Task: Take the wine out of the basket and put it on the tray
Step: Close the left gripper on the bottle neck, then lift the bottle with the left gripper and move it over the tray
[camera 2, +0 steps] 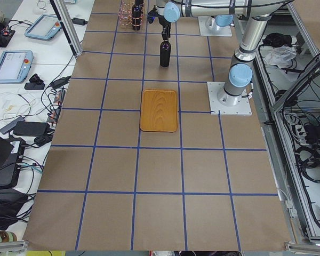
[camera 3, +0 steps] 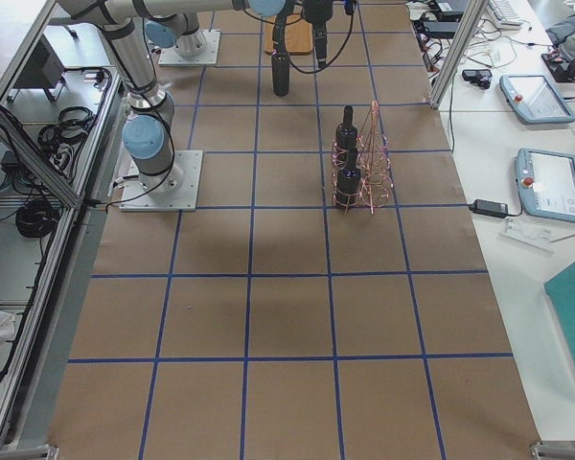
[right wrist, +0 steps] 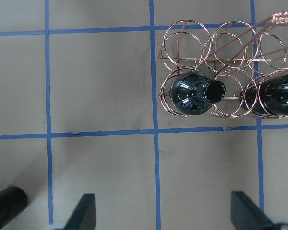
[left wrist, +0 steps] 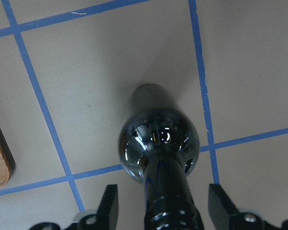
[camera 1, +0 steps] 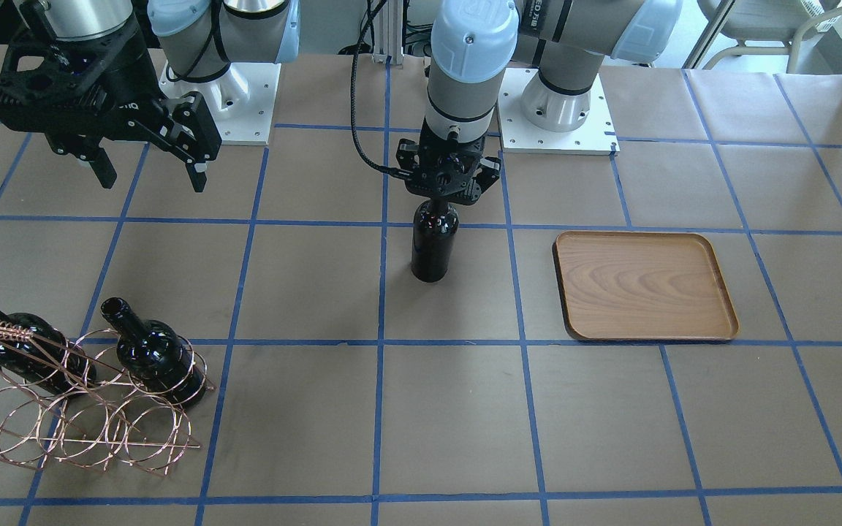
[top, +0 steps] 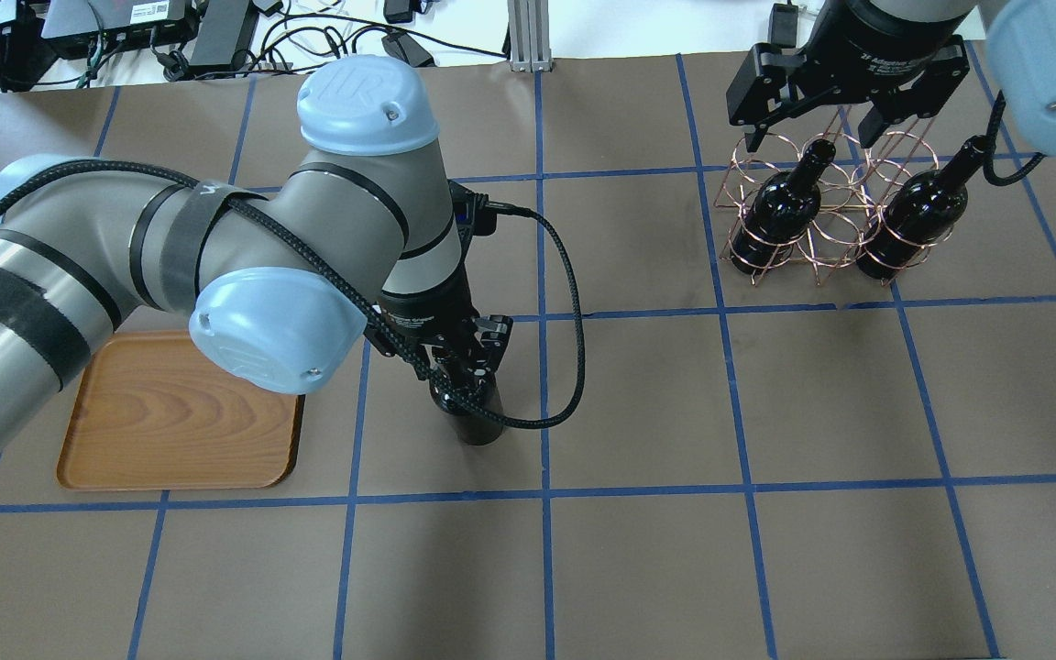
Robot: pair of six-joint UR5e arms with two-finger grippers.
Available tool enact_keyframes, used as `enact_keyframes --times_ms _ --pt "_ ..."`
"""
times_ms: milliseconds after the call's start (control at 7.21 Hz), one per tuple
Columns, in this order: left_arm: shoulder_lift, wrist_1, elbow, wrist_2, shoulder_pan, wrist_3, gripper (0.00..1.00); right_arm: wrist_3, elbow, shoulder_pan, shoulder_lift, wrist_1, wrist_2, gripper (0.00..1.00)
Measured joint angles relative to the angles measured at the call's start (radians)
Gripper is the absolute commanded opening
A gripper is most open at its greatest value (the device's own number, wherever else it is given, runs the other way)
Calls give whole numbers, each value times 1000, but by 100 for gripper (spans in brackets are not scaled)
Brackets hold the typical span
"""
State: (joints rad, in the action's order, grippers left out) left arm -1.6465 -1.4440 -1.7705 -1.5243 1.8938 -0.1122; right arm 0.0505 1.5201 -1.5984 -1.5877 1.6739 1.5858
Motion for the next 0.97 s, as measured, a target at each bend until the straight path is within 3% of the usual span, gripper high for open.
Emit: enact_keyframes --times_ms 139,277,416,555,693,832,971 --pt "0 1 4 1 0 0 72 0 0 0 0 0 -1 100" --pt "0 2 5 2 -1 -1 67 1 0 0 0 0 -1 100" --pt "0 4 6 2 -1 -2 53 2 0 0 0 0 -1 100" --pt "0 8 7 2 -1 -1 50 3 0 0 0 0 -1 100" --pt "2 12 7 3 -1 -1 33 3 0 0 0 0 -1 100" --pt "4 12 8 4 -1 -1 0 3 0 0 0 0 -1 100" --pt "5 11 8 4 0 -1 0 3 0 0 0 0 -1 100"
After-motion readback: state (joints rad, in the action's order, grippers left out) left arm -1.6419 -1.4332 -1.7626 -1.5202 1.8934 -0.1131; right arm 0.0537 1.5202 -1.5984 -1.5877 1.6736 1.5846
